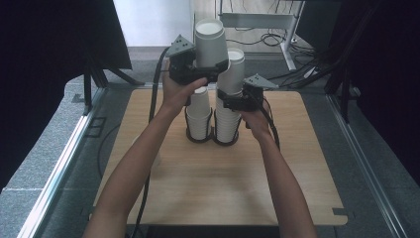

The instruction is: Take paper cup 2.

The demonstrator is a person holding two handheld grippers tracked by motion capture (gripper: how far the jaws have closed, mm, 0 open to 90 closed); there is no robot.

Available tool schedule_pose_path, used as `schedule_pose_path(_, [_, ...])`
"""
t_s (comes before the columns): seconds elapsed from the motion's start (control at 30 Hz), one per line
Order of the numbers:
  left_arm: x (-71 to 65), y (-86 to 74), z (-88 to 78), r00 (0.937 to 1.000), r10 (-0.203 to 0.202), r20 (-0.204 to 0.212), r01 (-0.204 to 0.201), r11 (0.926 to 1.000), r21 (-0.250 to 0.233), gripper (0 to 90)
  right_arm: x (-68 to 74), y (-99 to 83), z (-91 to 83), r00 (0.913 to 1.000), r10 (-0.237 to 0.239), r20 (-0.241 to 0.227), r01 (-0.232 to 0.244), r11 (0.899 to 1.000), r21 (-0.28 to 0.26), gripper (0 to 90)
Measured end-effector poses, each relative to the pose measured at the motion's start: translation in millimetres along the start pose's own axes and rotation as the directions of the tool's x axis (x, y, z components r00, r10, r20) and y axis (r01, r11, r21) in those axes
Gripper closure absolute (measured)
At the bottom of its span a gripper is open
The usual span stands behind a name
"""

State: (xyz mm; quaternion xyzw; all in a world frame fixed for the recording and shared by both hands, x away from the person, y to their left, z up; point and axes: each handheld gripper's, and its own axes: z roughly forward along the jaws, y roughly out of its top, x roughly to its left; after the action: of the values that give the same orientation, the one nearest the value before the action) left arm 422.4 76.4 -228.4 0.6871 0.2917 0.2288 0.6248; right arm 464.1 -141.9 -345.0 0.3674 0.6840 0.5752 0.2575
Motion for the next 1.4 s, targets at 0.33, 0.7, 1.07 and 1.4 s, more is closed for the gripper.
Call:
schedule_pose_path(0.33, [-10.7, -16.2, -13.8, 0.9991, 0.015, 0.041, -0.015, 0.9998, 0.009, 13.0, 1.7, 1.1, -0.8, 1.0000, -0.007, 0.000, 0.007, 1.000, 0.011, 3.1])
schedule_pose_path(0.7, [-9.1, -37.3, -25.6, 0.9984, -0.008, 0.056, 0.006, 0.9997, 0.026, 13.0, 1.9, 2.1, -1.4, 0.9997, -0.022, 0.007, 0.022, 1.000, 0.015, 2.7])
schedule_pose_path(1.07, [-16.3, -56.8, -34.9, 0.9978, 0.001, 0.067, -0.004, 0.9993, 0.037, 13.0, 4.8, -1.0, -16.3, 0.9986, -0.035, 0.039, 0.035, 0.999, 0.003, 4.6])
schedule_pose_path(1.4, [-27.2, -75.1, -49.9, 0.9946, -0.004, 0.103, 0.001, 0.9997, 0.024, 12.8, 5.9, -9.4, -42.1, 0.9978, -0.053, 0.040, 0.053, 0.999, -0.002, 5.9])
